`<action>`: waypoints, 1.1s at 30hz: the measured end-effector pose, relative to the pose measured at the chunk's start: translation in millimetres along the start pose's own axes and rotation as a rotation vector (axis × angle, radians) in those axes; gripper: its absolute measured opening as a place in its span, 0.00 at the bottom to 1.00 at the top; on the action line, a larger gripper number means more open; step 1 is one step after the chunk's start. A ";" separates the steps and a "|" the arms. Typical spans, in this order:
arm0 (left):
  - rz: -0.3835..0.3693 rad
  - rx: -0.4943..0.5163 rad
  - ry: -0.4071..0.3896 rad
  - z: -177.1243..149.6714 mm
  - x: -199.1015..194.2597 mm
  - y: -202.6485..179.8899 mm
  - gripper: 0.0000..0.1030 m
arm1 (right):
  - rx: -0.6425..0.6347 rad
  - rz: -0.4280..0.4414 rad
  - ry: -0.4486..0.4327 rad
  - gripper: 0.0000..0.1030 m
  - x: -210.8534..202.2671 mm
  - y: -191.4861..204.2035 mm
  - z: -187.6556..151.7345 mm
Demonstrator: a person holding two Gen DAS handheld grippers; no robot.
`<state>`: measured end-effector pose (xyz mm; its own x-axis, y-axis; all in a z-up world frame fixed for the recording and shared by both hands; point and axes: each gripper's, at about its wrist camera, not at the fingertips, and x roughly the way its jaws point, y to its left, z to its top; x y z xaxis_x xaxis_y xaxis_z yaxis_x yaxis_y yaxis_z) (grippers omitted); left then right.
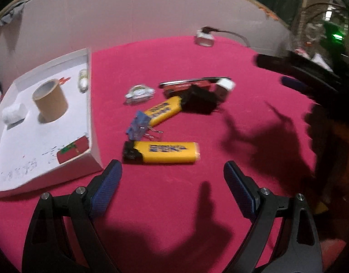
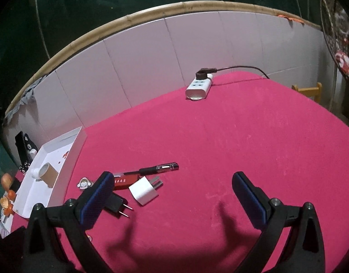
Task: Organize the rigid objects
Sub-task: 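Grasp the yellow lighter with left tool while right tool grasps the black plug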
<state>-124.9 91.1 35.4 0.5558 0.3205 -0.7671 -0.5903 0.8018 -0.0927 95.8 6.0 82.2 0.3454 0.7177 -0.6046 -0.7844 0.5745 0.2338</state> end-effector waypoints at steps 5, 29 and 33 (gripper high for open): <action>0.051 -0.013 0.037 5.9 21.1 2.9 0.89 | 0.034 0.019 0.017 1.00 2.3 -10.5 -0.4; -0.020 0.005 -0.069 -2.7 -3.4 -2.9 0.79 | -0.208 0.218 0.092 1.00 19.8 35.8 -12.5; -0.063 0.038 -0.109 -6.9 -20.6 -8.2 0.79 | -0.392 0.295 0.115 1.00 28.7 66.6 -10.9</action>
<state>-135.6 74.5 47.6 0.6524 0.3203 -0.6869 -0.5311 0.8397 -0.1129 47.9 60.6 72.1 0.0383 0.7666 -0.6410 -0.9822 0.1468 0.1169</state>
